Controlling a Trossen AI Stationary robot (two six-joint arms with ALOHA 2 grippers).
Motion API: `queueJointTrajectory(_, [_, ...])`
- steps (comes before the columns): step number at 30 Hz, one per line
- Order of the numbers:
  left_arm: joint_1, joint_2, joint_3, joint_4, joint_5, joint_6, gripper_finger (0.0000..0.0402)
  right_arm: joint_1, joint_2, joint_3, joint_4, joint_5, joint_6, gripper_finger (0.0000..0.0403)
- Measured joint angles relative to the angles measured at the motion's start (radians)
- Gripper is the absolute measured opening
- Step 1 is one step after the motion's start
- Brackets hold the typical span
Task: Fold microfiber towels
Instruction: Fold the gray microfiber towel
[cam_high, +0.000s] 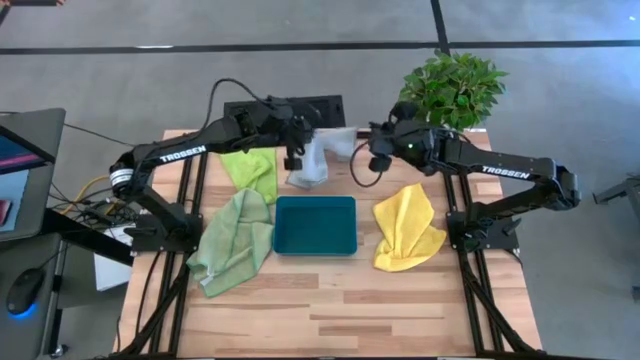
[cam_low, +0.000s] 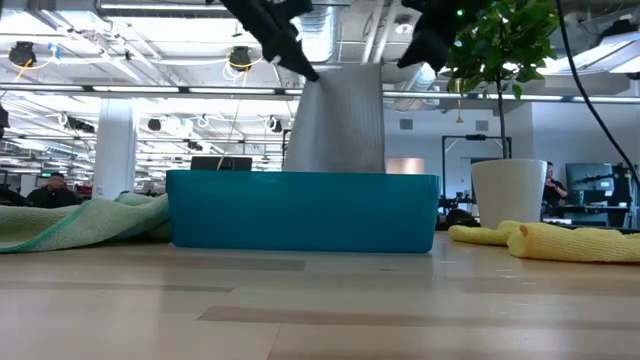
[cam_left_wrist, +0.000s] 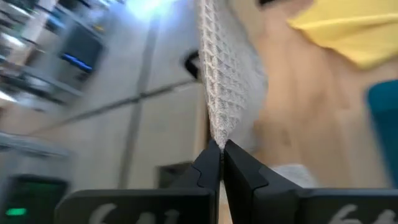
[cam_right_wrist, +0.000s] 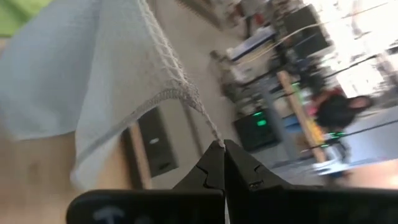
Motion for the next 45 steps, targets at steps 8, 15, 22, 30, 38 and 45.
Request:
queueJointTrajectory(8, [-0.065, 0.136, -0.001, -0.076, 0.035, -0.085, 0.0, 0.057, 0.0, 0.0, -0.222, -0.082, 0.144, 0.0012])
queueJointTrajectory(15, [-0.118, 0.215, -0.001, -0.066, 0.081, -0.136, 0.0, 0.096, 0.001, 0.0, -0.383, -0.136, 0.271, 0.0012])
queueJointTrajectory(22, [-0.148, 0.228, -0.001, -0.059, 0.137, -0.197, 0.0, 0.104, 0.001, -0.001, -0.474, -0.215, 0.35, 0.0012])
queueJointTrajectory(30, [-0.154, 0.228, -0.027, -0.043, 0.146, -0.252, 0.0, 0.105, 0.002, -0.05, -0.468, -0.242, 0.35, 0.0012])
queueJointTrajectory(38, [-0.16, 0.227, -0.052, -0.051, 0.187, -0.296, 0.0, 0.108, 0.002, -0.053, -0.469, -0.391, 0.35, 0.0012])
queueJointTrajectory(45, [-0.168, 0.227, -0.053, -0.049, 0.206, -0.302, 0.0, 0.111, 0.002, -0.053, -0.483, -0.396, 0.35, 0.0012])
